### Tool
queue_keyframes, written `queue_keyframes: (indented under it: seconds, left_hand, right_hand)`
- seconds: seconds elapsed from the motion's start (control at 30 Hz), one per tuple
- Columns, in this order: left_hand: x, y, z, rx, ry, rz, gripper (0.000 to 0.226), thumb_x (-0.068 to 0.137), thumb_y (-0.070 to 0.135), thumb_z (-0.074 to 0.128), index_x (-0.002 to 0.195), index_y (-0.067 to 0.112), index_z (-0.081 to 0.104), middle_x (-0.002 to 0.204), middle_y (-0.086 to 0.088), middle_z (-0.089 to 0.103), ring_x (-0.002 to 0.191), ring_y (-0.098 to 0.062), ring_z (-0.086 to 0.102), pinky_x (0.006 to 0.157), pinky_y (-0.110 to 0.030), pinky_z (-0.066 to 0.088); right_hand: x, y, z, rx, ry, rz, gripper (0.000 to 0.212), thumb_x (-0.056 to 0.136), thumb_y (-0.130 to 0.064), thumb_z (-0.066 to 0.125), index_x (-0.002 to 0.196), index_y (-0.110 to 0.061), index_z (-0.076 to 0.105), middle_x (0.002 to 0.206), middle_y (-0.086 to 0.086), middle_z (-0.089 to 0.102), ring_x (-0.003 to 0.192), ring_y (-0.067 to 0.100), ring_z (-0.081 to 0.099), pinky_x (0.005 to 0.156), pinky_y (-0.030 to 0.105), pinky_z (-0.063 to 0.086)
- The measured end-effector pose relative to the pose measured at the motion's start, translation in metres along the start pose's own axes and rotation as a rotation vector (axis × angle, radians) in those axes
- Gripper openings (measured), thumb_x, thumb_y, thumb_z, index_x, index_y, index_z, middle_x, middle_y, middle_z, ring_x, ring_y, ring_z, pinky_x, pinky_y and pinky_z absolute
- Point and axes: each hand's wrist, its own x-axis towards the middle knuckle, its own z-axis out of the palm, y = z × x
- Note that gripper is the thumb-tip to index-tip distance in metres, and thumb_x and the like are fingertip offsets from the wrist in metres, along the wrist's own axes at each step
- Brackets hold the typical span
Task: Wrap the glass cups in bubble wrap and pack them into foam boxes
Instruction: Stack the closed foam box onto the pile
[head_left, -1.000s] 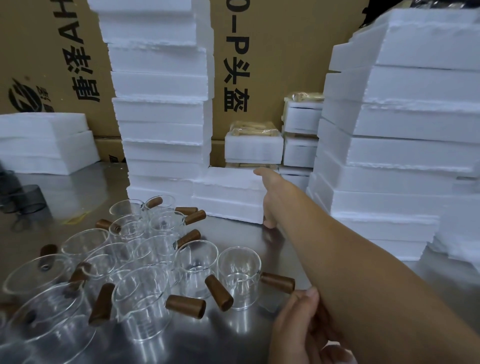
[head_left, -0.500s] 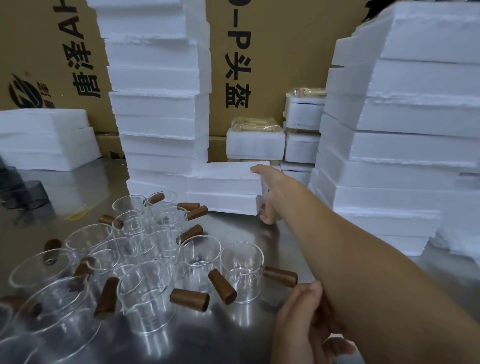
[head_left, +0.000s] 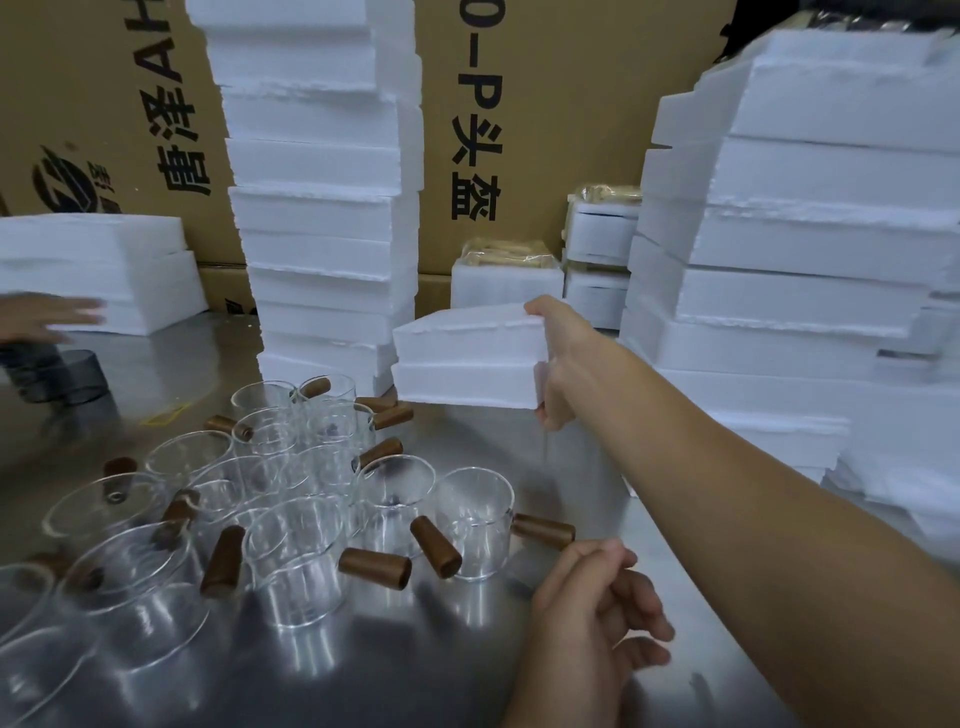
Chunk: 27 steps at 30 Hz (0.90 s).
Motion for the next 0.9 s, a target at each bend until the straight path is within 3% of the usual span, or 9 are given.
queue_keyframes:
  seconds: [0.1, 0.2, 0.33, 0.43, 0.53, 0.63, 0.73, 0.8, 0.9]
  left_hand:
    - [-0.004, 0.002, 0.003, 0.033, 0.039, 0.008, 0.033, 0.052, 0.019, 0.071, 0.076, 0.008, 0.052, 0.051, -0.005, 0.053, 0.042, -0.017, 0.052, 0.042, -0.019, 0.039]
    - [-0.008, 0.005, 0.009, 0.021, 0.089, 0.029, 0.029, 0.055, 0.027, 0.063, 0.075, 0.009, 0.052, 0.053, -0.006, 0.053, 0.042, -0.016, 0.051, 0.043, -0.019, 0.039]
    - [-0.016, 0.005, 0.009, 0.012, 0.137, 0.119, 0.006, 0.083, 0.013, 0.055, 0.078, 0.011, 0.052, 0.057, -0.006, 0.054, 0.046, -0.016, 0.054, 0.045, -0.022, 0.044]
    - [-0.020, 0.005, 0.007, 0.019, 0.178, 0.217, 0.017, 0.093, 0.001, 0.045, 0.082, 0.011, 0.053, 0.058, -0.004, 0.057, 0.051, -0.016, 0.058, 0.050, -0.025, 0.049]
    - [-0.025, 0.009, 0.007, 0.019, 0.210, 0.288, 0.021, 0.091, -0.006, 0.043, 0.090, 0.009, 0.057, 0.059, -0.003, 0.064, 0.053, -0.015, 0.063, 0.059, -0.030, 0.053]
    - [-0.030, 0.013, 0.007, 0.044, 0.269, 0.330, 0.024, 0.094, -0.002, 0.041, 0.095, 0.012, 0.061, 0.072, -0.003, 0.070, 0.062, -0.015, 0.065, 0.069, -0.035, 0.053]
    - [-0.034, 0.021, 0.005, 0.075, 0.305, 0.362, 0.016, 0.097, 0.013, 0.045, 0.093, 0.015, 0.060, 0.081, -0.002, 0.066, 0.072, -0.013, 0.064, 0.060, -0.026, 0.053]
    - [-0.034, 0.022, 0.003, 0.128, 0.289, 0.375, 0.017, 0.098, 0.020, 0.045, 0.097, 0.016, 0.061, 0.091, -0.003, 0.065, 0.086, -0.015, 0.065, 0.068, -0.027, 0.053]
    - [-0.036, 0.017, 0.002, 0.268, 0.230, 0.340, 0.020, 0.096, 0.029, 0.047, 0.102, 0.018, 0.062, 0.102, -0.003, 0.065, 0.101, -0.019, 0.063, 0.084, -0.032, 0.050]
  right_hand:
    - [-0.020, 0.001, -0.011, 0.051, -0.068, -0.034, 0.040, 0.063, -0.047, 0.075, 0.084, -0.019, 0.056, 0.083, -0.002, 0.059, 0.069, 0.015, 0.058, 0.053, 0.026, 0.042]
    - [-0.040, 0.008, -0.027, 0.123, -0.192, -0.092, 0.046, 0.063, -0.047, 0.075, 0.095, -0.019, 0.057, 0.100, -0.004, 0.057, 0.084, 0.013, 0.060, 0.084, 0.022, 0.047]
    - [-0.079, 0.032, -0.070, 0.122, -0.435, -0.180, 0.038, 0.068, -0.044, 0.071, 0.094, -0.020, 0.058, 0.092, 0.002, 0.053, 0.079, 0.017, 0.053, 0.067, 0.022, 0.046]
    - [-0.098, 0.057, -0.123, 0.113, -0.553, -0.257, 0.034, 0.058, -0.041, 0.070, 0.088, -0.024, 0.071, 0.087, 0.002, 0.067, 0.073, 0.021, 0.067, 0.061, 0.028, 0.053]
    - [-0.106, 0.079, -0.181, 0.217, -0.546, -0.285, 0.026, 0.061, -0.038, 0.065, 0.079, -0.024, 0.078, 0.093, 0.002, 0.071, 0.076, 0.022, 0.069, 0.074, 0.035, 0.051]
    - [-0.107, 0.094, -0.226, 0.257, -0.509, -0.258, 0.035, 0.059, -0.036, 0.068, 0.089, -0.021, 0.078, 0.103, 0.005, 0.072, 0.083, 0.025, 0.071, 0.074, 0.043, 0.054]
    - [-0.106, 0.097, -0.251, 0.131, -0.480, -0.221, 0.048, 0.061, -0.033, 0.071, 0.106, -0.017, 0.073, 0.113, 0.009, 0.069, 0.089, 0.027, 0.070, 0.068, 0.046, 0.057]
    - [-0.104, 0.096, -0.260, 0.054, -0.442, -0.189, 0.041, 0.071, -0.035, 0.060, 0.105, -0.016, 0.073, 0.114, 0.009, 0.069, 0.088, 0.025, 0.070, 0.067, 0.044, 0.058]
    - [-0.097, 0.097, -0.271, -0.061, -0.409, -0.201, 0.046, 0.071, -0.035, 0.061, 0.113, -0.018, 0.066, 0.106, 0.007, 0.071, 0.087, 0.024, 0.070, 0.070, 0.040, 0.058]
